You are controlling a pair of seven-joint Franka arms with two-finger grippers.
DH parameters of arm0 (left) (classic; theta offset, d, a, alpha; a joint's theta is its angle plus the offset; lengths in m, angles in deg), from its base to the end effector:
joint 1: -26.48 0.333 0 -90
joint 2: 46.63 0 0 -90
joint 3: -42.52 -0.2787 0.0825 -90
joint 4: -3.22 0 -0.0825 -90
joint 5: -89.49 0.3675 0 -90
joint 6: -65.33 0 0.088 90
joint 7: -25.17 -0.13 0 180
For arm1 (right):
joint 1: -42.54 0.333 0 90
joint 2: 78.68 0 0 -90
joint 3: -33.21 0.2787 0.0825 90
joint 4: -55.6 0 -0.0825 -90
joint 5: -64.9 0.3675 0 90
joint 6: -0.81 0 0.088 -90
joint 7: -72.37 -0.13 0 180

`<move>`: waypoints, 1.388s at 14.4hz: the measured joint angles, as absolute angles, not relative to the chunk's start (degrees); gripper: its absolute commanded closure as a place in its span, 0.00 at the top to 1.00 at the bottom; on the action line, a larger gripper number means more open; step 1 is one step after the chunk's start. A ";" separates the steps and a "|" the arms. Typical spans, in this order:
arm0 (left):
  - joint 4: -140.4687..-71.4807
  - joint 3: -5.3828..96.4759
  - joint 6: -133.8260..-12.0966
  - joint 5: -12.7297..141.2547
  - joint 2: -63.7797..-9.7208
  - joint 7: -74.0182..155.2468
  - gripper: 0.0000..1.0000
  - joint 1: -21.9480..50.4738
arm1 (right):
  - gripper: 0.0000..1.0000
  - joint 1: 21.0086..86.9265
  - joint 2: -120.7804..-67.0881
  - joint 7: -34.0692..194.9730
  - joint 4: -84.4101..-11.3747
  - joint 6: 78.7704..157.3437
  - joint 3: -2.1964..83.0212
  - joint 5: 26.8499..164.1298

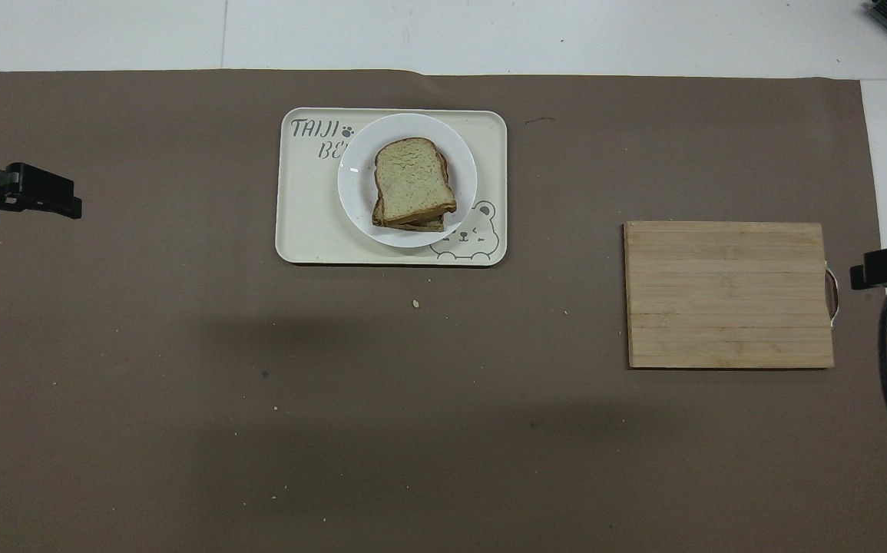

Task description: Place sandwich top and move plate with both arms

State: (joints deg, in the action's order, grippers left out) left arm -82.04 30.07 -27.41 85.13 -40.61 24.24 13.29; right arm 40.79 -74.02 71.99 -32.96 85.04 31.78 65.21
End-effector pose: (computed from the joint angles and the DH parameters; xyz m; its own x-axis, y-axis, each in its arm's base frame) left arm 0.5710 -0.0225 0.5496 0.9992 -0.0273 0.0287 -0.0288 -0.9982 0.0530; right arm 0.5042 -0.0278 0.6091 0.9981 -0.0615 0.0057 -0.0614 -0.9981 -0.0074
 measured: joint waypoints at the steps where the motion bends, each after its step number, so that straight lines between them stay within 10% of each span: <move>1: -82.05 30.45 -26.45 85.13 -41.35 24.24 1.00 13.15 | 1.00 40.79 -74.02 71.99 -32.96 85.04 31.78 65.21; 20: -82.50 41.68 -23.53 88.34 -45.10 23.23 1.00 25.56 | 1.00 42.33 -74.02 72.02 -33.08 86.36 28.71 65.21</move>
State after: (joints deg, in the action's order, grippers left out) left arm -82.50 41.68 -23.53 88.34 -45.10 23.23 25.56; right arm 42.33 -74.02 72.02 -33.08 86.36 28.71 65.21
